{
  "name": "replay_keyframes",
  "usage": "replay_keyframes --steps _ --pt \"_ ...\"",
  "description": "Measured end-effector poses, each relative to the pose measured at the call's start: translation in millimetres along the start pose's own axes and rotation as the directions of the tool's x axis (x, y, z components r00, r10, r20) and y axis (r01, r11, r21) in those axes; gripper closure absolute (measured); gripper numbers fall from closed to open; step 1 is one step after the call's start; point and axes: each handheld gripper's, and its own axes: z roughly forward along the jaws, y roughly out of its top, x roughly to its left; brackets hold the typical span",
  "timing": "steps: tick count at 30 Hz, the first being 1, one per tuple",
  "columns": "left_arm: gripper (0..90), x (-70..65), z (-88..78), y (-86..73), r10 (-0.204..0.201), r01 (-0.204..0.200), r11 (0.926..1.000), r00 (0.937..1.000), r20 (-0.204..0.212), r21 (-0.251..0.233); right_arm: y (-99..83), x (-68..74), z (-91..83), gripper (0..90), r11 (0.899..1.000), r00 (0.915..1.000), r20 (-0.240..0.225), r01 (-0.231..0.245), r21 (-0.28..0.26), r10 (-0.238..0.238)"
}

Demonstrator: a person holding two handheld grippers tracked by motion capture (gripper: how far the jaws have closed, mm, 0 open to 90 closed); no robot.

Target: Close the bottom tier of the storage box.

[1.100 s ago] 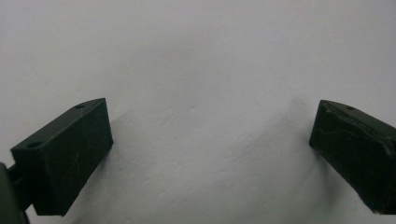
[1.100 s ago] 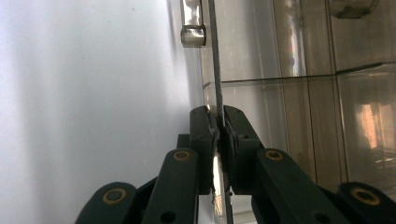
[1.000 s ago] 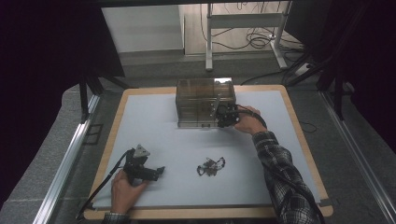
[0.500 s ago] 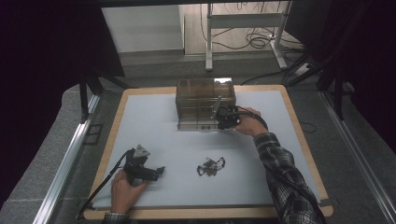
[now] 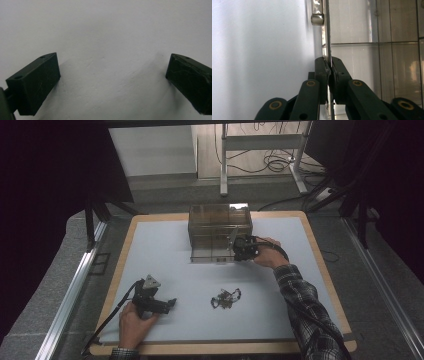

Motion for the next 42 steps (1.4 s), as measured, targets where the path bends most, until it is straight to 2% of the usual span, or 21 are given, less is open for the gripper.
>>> replay_keyframes --steps 11,30,34,39,42 --pt "0.0 0.0 0.0 0.0 0.000 0.000 1.0000 1.0000 0.000 0.000 -1.1 6.8 -1.8 83.9 1.000 0.9996 -0.007 0.029 -0.004 -0.029" --pt "0.0 0.0 0.0 0.0 0.000 0.000 1.0000 1.0000 0.000 0.000 -3.9 14.0 -2.8 83.7 0.999 0.9988 -0.022 0.045 -0.007 -0.045" --pt "0.0 0.0 0.0 0.0 0.000 0.000 1.0000 1.0000 0.000 0.000 -4.4 14.1 -2.9 81.2 0.999 0.9988 -0.022 0.044 -0.009 -0.045" --pt "0.0 0.0 0.0 0.0 0.000 0.000 1.0000 1.0000 0.000 0.000 -7.5 13.6 -7.3 74.8 0.999 0.9997 0.005 0.022 -0.032 -0.022" --pt "0.0 0.0 0.0 0.0 0.000 0.000 1.0000 1.0000 0.000 0.000 -9.3 14.6 -9.0 73.9 0.999 0.9998 0.014 -0.016 -0.041 0.017"
